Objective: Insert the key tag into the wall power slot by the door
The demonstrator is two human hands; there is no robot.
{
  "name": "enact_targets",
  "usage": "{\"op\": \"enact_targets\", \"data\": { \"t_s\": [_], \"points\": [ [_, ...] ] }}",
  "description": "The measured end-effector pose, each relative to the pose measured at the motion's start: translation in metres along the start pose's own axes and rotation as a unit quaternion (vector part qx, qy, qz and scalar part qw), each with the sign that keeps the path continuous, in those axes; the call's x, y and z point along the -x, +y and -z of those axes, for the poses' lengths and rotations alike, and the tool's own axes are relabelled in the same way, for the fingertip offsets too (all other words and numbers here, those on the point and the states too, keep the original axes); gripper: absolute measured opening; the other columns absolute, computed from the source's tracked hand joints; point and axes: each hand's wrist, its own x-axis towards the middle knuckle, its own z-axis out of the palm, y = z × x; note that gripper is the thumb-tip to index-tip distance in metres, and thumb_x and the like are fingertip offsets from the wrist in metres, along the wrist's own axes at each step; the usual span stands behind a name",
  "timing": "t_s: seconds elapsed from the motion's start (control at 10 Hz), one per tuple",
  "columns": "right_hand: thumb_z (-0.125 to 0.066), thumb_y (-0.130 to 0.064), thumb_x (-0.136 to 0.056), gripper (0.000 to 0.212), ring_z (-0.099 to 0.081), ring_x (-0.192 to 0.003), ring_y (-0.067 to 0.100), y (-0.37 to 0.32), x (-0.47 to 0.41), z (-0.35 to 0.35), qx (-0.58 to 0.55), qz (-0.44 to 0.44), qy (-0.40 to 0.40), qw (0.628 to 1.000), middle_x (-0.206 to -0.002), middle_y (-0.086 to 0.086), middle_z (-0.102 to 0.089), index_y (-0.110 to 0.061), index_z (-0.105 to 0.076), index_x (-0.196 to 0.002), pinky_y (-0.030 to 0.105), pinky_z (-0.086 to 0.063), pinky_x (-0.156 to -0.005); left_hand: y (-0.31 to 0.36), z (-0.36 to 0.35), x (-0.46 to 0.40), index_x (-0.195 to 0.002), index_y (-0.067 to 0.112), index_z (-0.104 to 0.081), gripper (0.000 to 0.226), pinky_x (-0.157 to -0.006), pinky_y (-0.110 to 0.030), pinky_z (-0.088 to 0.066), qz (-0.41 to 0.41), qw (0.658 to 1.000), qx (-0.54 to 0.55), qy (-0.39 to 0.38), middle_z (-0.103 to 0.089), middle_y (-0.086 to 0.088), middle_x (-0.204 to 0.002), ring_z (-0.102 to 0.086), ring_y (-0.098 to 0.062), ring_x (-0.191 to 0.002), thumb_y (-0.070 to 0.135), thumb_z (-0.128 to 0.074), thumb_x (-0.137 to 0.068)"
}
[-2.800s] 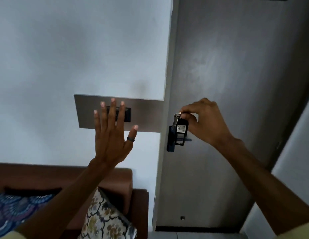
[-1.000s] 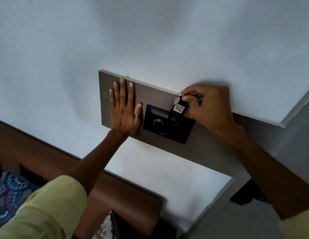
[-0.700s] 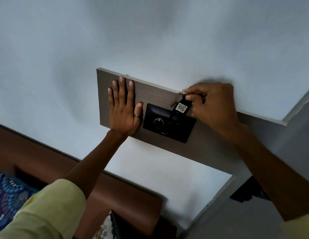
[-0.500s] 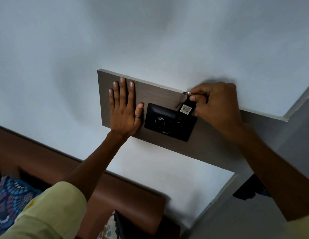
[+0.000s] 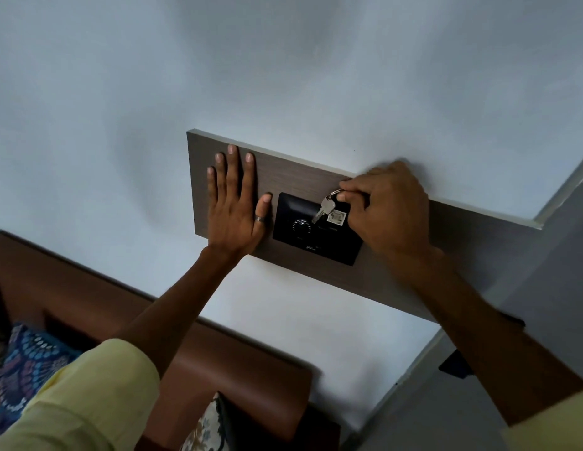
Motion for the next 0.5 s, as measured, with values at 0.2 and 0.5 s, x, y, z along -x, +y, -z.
{"op": "enact_targets", "data": {
  "t_s": [0.2, 0.5],
  "points": [
    [-0.067, -0.013, -0.090, 0.016, -0.046, -0.087, 0.014, -0.002, 0.012, -0.007, 0.007, 0.003, -0.026, 1.000, -0.087, -0.003, -0.072, -0.019, -0.080, -0.096, 0.028, -0.039, -0.057, 0.003, -0.001, -0.001, -0.169, 0.003, -0.017, 0.070, -0.134, -0.061, -0.008, 0.013, 1.000, -0.010, -0.014, -0.014, -0.029, -0.175, -0.009, -0.047, -0.164, 0.046, -0.023, -0.115],
    [-0.067, 0.003, -0.080, 0.035, -0.058, -0.091, 0.030, -0.001, 0.019, -0.002, 0.077, 0.074, -0.017, 0.994, -0.099, 0.007, -0.075, -0.009, -0.074, -0.112, 0.030, -0.046, -0.061, 0.031, 0.039, -0.007, -0.171, 0.007, -0.015, 0.074, -0.135, -0.054, -0.004, 0.021, 0.999, -0.032, -0.027, -0.011, -0.024, -0.178, -0.004, -0.041, -0.166, 0.050, -0.030, -0.112]
  ]
}}
